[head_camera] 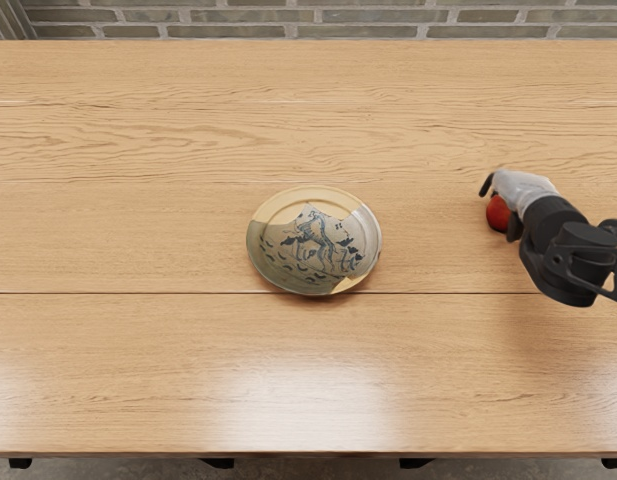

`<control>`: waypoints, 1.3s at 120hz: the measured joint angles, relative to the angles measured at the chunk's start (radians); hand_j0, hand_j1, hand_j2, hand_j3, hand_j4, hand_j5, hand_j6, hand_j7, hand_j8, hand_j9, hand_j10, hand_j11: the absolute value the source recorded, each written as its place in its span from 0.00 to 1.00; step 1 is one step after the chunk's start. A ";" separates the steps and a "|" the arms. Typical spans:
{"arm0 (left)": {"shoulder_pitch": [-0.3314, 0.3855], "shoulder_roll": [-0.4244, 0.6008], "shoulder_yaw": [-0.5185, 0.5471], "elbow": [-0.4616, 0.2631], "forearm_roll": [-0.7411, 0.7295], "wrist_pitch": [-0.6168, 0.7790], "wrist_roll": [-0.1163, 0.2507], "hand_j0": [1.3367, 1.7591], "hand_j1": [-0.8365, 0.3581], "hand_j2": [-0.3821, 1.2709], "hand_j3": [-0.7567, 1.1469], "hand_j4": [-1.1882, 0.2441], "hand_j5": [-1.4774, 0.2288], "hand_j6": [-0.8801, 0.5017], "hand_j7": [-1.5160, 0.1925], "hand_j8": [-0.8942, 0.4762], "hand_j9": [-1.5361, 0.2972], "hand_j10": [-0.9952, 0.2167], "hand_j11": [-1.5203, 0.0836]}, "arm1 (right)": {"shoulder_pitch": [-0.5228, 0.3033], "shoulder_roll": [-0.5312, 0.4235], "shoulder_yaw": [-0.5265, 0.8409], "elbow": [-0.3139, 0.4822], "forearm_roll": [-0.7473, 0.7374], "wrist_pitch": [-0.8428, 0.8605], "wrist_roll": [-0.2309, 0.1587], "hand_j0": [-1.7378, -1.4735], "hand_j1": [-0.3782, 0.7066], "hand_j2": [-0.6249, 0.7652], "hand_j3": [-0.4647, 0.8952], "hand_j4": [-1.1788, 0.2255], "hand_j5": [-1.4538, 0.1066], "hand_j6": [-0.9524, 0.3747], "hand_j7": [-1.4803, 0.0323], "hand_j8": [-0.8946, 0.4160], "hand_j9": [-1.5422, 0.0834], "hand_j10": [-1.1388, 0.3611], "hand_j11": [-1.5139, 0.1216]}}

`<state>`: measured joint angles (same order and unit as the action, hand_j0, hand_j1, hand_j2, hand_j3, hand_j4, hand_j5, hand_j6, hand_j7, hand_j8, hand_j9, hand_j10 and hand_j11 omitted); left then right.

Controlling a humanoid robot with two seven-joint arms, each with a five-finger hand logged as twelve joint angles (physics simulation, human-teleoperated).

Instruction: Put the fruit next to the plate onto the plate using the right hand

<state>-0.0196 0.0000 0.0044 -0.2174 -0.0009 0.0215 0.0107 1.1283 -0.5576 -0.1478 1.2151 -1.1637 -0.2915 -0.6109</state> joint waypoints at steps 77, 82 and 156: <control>0.000 0.000 0.000 0.000 0.000 0.000 0.000 0.76 0.99 0.23 0.40 0.83 0.87 0.64 0.89 0.65 0.84 0.82 0.95 | 0.001 0.019 0.028 -0.033 0.019 0.013 -0.002 0.36 0.68 0.58 0.34 0.45 0.22 0.51 0.28 0.53 0.27 0.46 0.26; 0.000 0.000 0.000 0.000 0.000 0.000 0.000 0.76 0.99 0.23 0.40 0.83 0.87 0.64 0.89 0.65 0.84 0.82 0.95 | 0.003 0.025 0.037 -0.035 0.019 0.014 -0.002 0.36 0.68 0.57 0.34 0.46 0.21 0.51 0.27 0.54 0.26 0.47 0.25; 0.000 0.000 0.000 0.000 0.000 0.000 0.000 0.76 0.99 0.23 0.40 0.83 0.87 0.64 0.89 0.65 0.84 0.82 0.95 | 0.131 0.106 0.016 -0.025 -0.011 0.038 0.469 0.35 0.65 0.56 0.34 0.45 0.14 0.51 0.23 0.58 0.20 0.47 0.18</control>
<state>-0.0191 0.0000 0.0045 -0.2173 -0.0013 0.0215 0.0107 1.2589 -0.4512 -0.1314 1.1898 -1.1750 -0.2531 -0.1420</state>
